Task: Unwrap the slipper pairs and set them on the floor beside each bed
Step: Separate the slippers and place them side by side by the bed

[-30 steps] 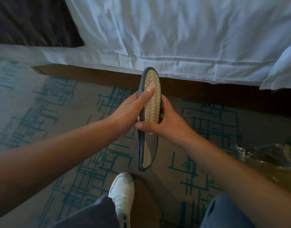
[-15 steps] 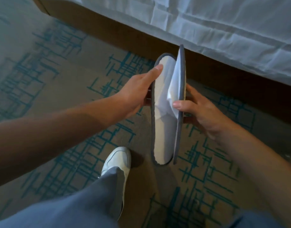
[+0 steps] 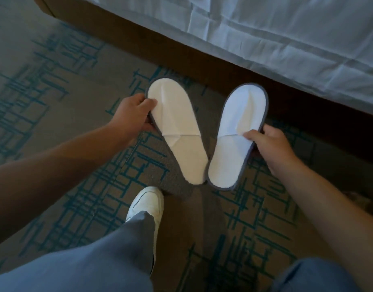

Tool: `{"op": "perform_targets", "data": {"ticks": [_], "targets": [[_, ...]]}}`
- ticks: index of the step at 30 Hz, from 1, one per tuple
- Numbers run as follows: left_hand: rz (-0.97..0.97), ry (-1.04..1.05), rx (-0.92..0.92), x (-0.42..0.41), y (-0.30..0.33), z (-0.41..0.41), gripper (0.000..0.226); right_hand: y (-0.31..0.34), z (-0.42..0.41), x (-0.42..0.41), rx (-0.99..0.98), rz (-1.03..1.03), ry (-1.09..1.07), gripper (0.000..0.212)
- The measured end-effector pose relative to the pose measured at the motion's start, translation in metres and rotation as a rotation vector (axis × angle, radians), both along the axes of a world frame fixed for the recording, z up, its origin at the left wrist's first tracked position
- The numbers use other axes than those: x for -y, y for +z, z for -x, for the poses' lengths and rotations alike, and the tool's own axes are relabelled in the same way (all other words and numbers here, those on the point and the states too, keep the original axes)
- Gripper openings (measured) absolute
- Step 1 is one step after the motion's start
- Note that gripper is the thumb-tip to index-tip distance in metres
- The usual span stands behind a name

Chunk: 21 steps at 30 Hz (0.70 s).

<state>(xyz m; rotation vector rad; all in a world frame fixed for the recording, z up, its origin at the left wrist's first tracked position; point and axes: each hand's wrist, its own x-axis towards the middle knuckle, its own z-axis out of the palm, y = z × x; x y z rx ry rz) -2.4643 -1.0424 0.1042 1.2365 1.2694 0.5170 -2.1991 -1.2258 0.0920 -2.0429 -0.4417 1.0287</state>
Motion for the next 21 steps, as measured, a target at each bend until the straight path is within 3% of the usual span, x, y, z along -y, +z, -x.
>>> {"op": "perform_targets", "data": {"ticks": [5, 7, 10, 16, 19, 21], "targets": [[0.065, 0.177, -0.049, -0.018, -0.048, 0.016, 0.038, -0.04, -0.003, 0.019, 0.129, 0.208, -0.035, 0.011], [0.065, 0.252, -0.043, -0.021, -0.068, 0.016, 0.036, -0.055, 0.0, 0.027, 0.135, 0.26, -0.037, 0.015], [0.036, 0.296, -0.066, -0.019, -0.099, 0.009, 0.032, -0.076, 0.01, 0.034, 0.083, 0.294, -0.071, 0.009], [0.268, 0.396, -0.035, -0.014, -0.148, 0.001, 0.04, -0.12, 0.034, 0.041, -0.063, 0.3, -0.072, 0.019], [0.227, 0.347, -0.273, -0.01, -0.165, 0.012, 0.037, -0.14, 0.041, 0.045, -0.122, 0.359, -0.103, 0.039], [0.128, 0.236, -0.482, -0.006, -0.171, 0.022, 0.052, -0.148, 0.045, 0.048, -0.12, 0.427, -0.112, 0.05]]}}
